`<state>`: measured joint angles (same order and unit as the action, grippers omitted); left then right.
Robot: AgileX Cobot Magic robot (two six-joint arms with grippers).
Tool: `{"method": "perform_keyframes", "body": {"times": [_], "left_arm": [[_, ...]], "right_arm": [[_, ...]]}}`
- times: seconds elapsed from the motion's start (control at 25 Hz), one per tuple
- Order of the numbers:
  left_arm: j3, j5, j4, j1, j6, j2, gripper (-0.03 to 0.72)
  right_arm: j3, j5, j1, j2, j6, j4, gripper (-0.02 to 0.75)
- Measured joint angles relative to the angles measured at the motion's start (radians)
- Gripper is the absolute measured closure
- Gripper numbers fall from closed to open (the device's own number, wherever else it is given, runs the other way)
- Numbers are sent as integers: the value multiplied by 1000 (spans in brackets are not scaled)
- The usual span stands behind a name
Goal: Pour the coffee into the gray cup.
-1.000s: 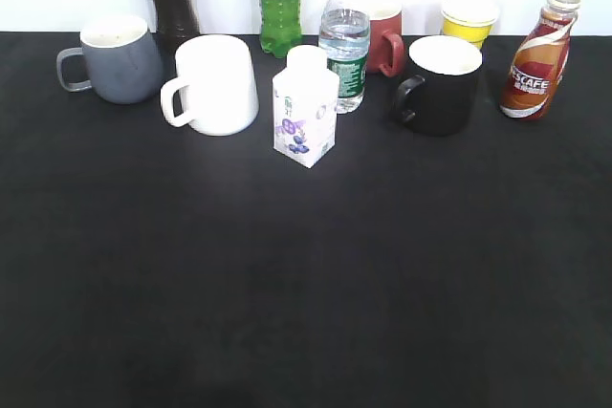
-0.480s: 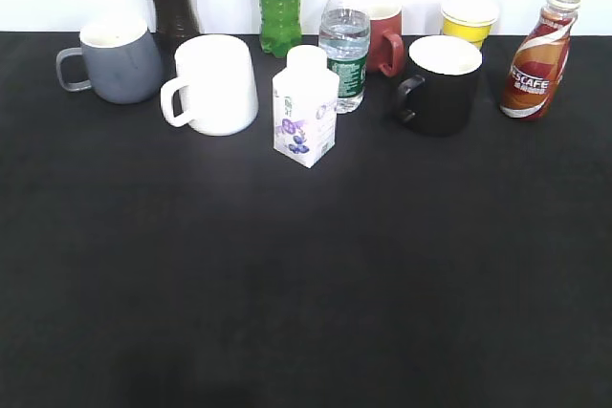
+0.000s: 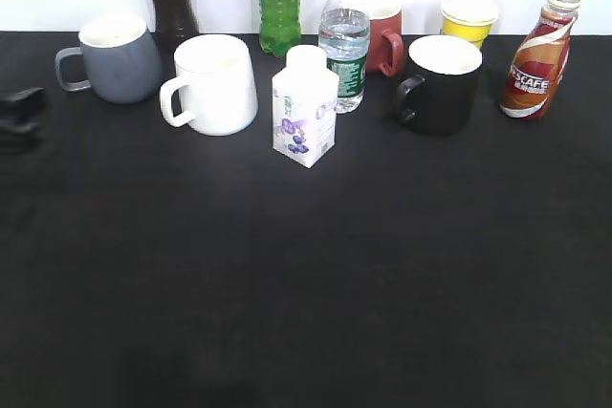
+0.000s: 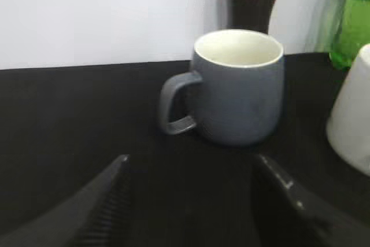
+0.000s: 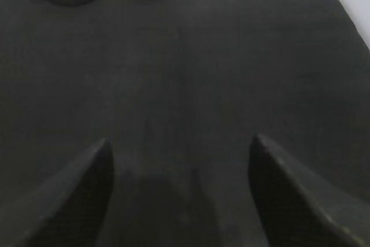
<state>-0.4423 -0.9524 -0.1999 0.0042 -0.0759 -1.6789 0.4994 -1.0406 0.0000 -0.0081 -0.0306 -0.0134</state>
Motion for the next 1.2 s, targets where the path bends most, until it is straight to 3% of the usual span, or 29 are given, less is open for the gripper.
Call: {"method": "perform_keyframes", "body": {"times": [0.32,0.64,0.68,0.76,0.8,0.92,1.2], "left_arm": [[-381,34,0,1,0,-370,261],[-587,123,11,4,0,-464,290],[-601,125,7,4,0,-472,340],[-611,128,-28,4,0,-478,543],[-612,128,-60,6,5,-479,603],[-613,115,-134,8,7,-480,605],[-564,130,-150,7,10,-409,615]], "right_arm": [[0,0,0,0,0,0,168],[0,0,0,0,0,0,168],[0,0,0,0,0,0,168],[0,0,0,0,0,0,168],[0,0,0,0,0,0,168],[0,0,0,0,0,0,168],[0,0,0,0,0,0,168]]}}
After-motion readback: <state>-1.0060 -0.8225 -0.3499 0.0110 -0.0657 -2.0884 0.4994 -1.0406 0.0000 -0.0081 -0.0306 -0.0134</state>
